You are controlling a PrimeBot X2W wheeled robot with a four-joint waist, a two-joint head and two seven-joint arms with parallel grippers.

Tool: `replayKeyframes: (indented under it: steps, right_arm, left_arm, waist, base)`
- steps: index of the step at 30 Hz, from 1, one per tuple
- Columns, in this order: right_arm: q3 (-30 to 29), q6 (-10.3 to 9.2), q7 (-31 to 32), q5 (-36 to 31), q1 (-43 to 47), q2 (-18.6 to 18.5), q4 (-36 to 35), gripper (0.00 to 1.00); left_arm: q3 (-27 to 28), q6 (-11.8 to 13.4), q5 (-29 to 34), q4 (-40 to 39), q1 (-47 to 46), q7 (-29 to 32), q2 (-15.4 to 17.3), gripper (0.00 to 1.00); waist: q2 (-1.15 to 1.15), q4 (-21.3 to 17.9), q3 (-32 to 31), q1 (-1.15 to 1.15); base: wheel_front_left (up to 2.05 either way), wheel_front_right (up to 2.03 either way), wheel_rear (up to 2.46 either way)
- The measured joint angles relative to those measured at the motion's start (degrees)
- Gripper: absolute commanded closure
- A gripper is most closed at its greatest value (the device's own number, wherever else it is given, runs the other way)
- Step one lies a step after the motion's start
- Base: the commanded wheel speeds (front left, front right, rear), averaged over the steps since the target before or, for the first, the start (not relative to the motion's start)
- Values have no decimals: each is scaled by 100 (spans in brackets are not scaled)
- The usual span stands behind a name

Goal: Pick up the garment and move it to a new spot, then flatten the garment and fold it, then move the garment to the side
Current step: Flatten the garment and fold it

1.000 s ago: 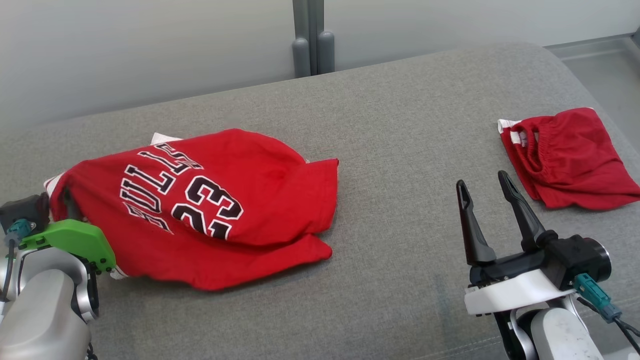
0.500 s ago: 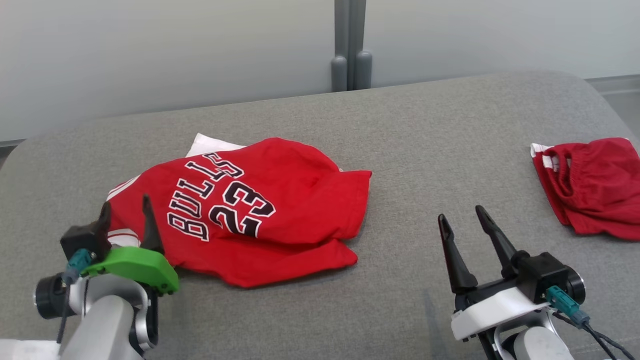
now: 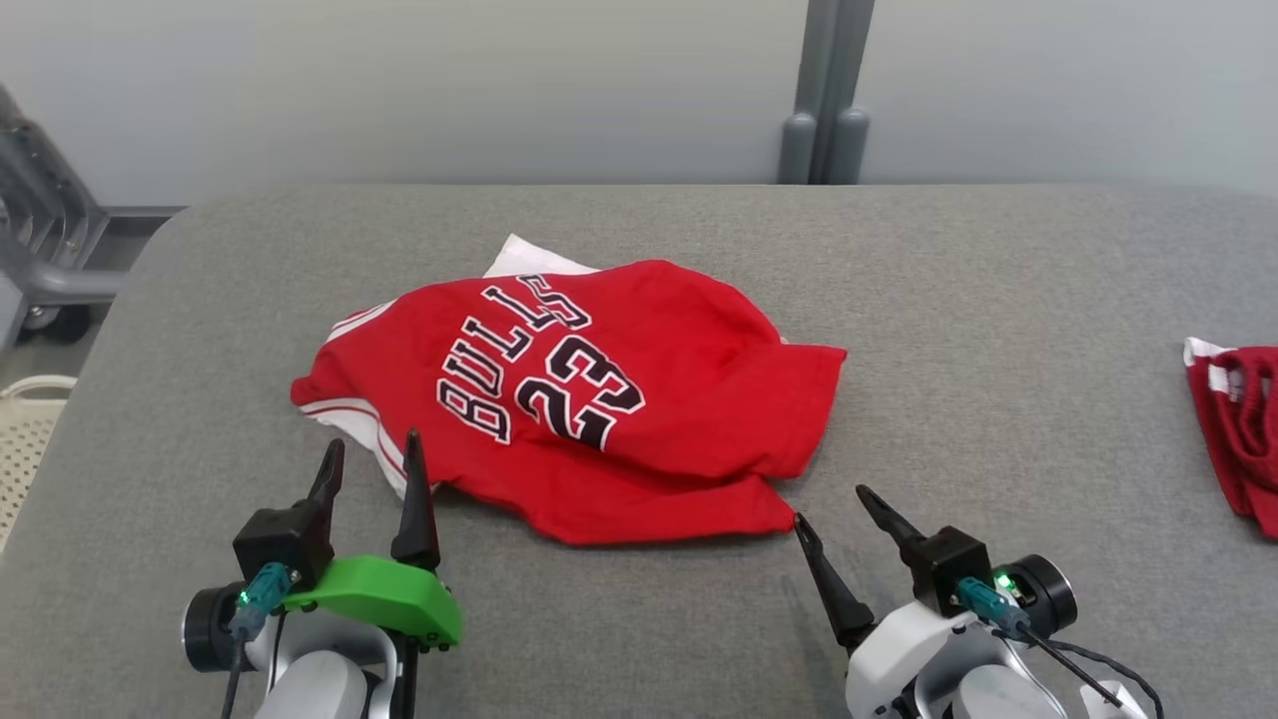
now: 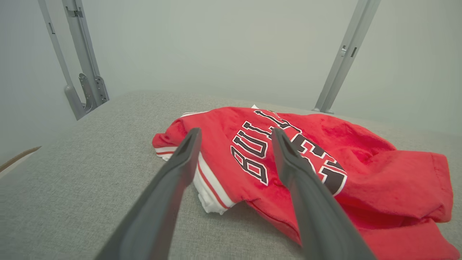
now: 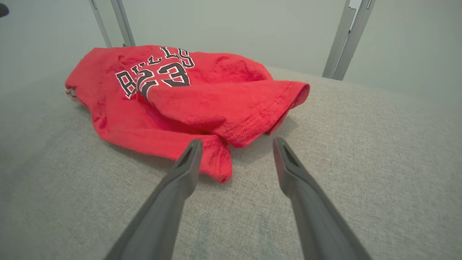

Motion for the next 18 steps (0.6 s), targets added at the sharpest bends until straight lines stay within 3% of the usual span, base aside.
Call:
replayKeyframes:
  steps: [14,15,16,17,18]
  right_arm:
    - [64,0,1,-411,-854,-33,1469,0]
    - [53,0,1,-417,-903,-36,1501,8]
    - [36,0,0,-423,-944,-37,1510,57]
    - [25,0,0,-423,-990,-37,1525,71]
    - [19,0,1,-424,-1032,-40,1537,71]
  left_arm:
    - [-86,27,58,-318,14,0,-131,0]
    - [-83,27,65,-332,14,0,-133,0]
    - [-77,27,75,-347,13,0,-135,0]
    - [-68,29,77,-360,12,0,-137,0]
    - [-58,30,90,-367,11,0,-138,0]
  waist:
    - [0,672,407,0]
    - [0,697,437,0]
    - [0,717,467,0]
    - [0,735,496,0]
    - [0,748,523,0]
  base:
    - [0,0,0]
    - [0,0,0]
    - [0,0,0]
    - [0,0,0]
    - [0,0,0]
